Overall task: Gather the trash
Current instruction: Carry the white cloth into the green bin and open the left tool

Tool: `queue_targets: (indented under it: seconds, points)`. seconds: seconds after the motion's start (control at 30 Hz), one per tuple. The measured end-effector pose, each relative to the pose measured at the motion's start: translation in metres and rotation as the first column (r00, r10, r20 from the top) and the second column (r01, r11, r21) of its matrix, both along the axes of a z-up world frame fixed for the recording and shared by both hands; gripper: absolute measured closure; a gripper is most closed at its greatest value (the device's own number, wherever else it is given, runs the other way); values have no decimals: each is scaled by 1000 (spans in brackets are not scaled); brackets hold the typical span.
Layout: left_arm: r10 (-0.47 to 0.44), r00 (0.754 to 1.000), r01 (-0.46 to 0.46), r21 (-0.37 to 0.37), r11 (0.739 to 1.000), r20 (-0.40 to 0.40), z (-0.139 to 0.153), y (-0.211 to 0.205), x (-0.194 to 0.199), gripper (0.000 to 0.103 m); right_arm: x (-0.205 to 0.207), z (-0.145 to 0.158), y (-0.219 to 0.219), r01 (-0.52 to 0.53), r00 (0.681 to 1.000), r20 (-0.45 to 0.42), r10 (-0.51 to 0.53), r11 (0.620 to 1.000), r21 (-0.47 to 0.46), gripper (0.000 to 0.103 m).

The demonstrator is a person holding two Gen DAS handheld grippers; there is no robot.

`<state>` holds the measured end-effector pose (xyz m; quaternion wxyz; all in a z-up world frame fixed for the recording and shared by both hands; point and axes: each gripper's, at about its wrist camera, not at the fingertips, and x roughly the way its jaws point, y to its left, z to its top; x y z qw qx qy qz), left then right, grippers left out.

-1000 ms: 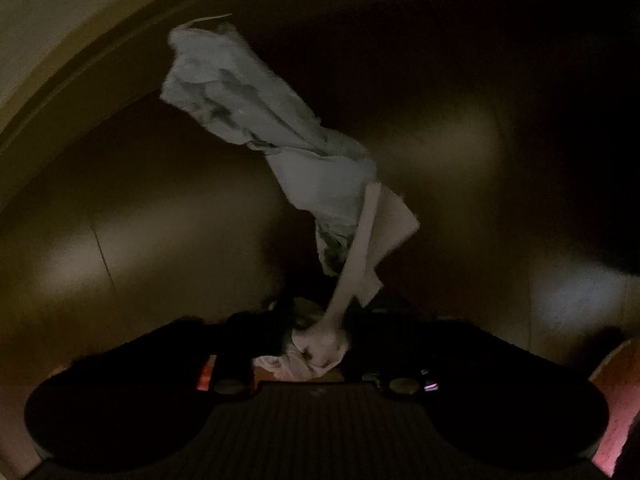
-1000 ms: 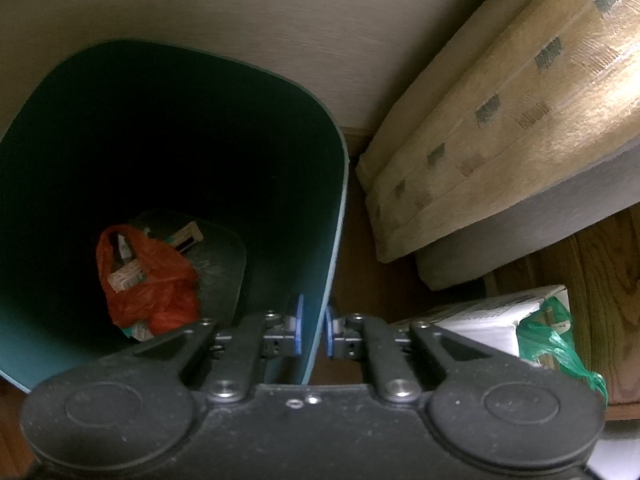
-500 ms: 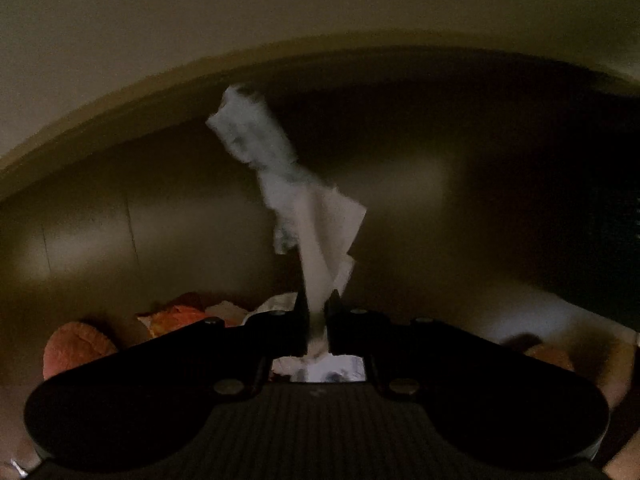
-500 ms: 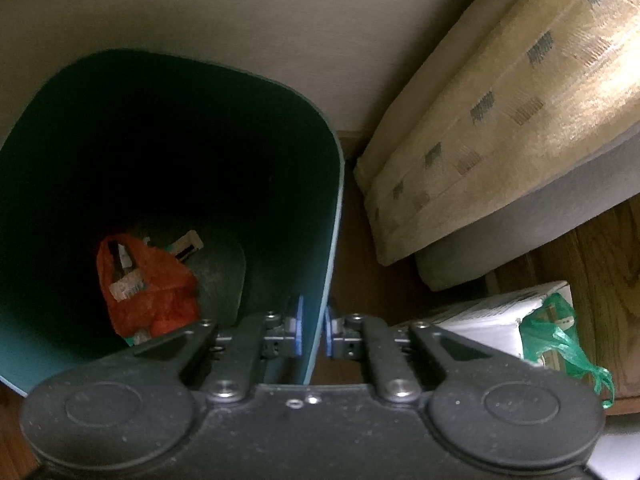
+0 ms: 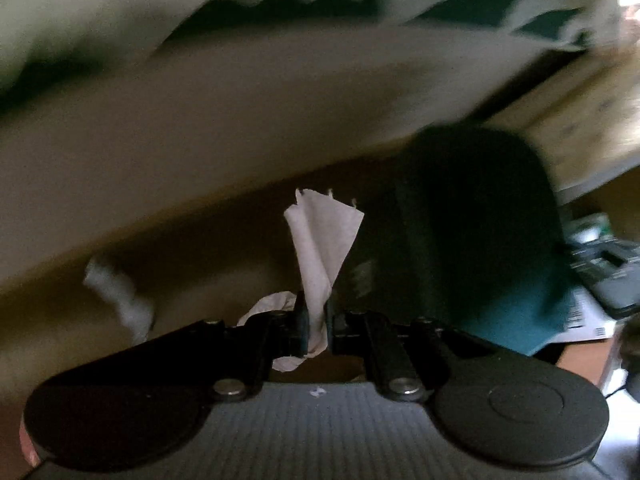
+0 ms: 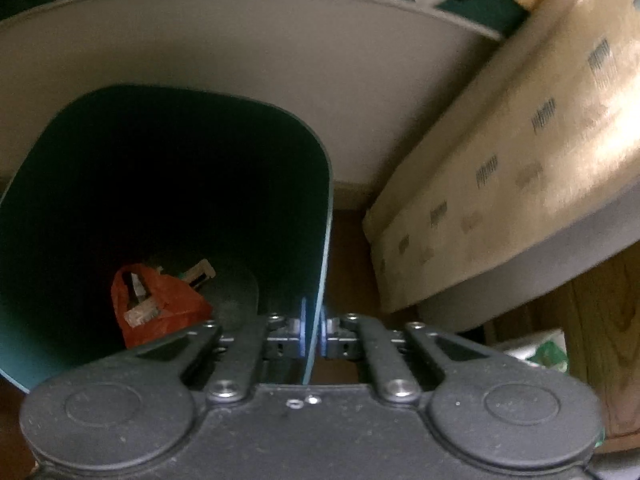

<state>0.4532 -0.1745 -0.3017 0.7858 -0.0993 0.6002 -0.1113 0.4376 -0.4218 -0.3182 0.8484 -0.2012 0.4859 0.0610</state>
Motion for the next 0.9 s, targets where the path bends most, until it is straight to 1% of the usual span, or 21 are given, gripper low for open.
queue_targets:
  seconds: [0.1, 0.17, 0.23, 0.33, 0.4, 0.47, 0.67, 0.73, 0.8, 0.9]
  points:
    - [-22, 998, 25, -50, 998, 61, 30, -27, 10, 95, 2, 4, 2, -20, 1000, 9, 20, 1000, 12, 99]
    - [-45, 995, 52, -82, 995, 90, 37, -42, 17, 95, 0, 7, 7, -51, 998, 26, 51, 999, 11, 99]
    - [-74, 992, 85, -104, 991, 99, 39, -60, 23, 95, -1, 11, 14, -82, 996, 44, 81, 997, 8, 100]
    - [-115, 990, 123, -106, 987, 81, 25, -86, 30, 95, 1, 18, 23, -113, 991, 69, 111, 993, 30, 101]
    - [-130, 989, 135, -85, 987, 67, 13, -100, 37, 95, 4, 20, 28, -129, 989, 84, 125, 991, 38, 101]
    - [-147, 988, 150, -81, 985, 42, -2, -112, 41, 95, 5, 21, 35, -149, 984, 105, 145, 988, 29, 101]
    - [-171, 984, 170, -20, 985, -51, -50, -135, 53, 95, 11, 22, 39, -179, 977, 122, 175, 984, 24, 101]
    - [-177, 982, 178, 7, 984, -60, -58, -141, 53, 95, 13, 21, 37, -175, 978, 118, 170, 984, 31, 101]
    - [-189, 979, 191, 17, 981, -77, -65, -148, 53, 95, 15, 20, 35, -169, 980, 114, 165, 985, 30, 101]
    - [-219, 973, 223, 45, 974, -74, -68, -157, 53, 95, 14, 19, 34, -160, 982, 109, 155, 987, 33, 101]
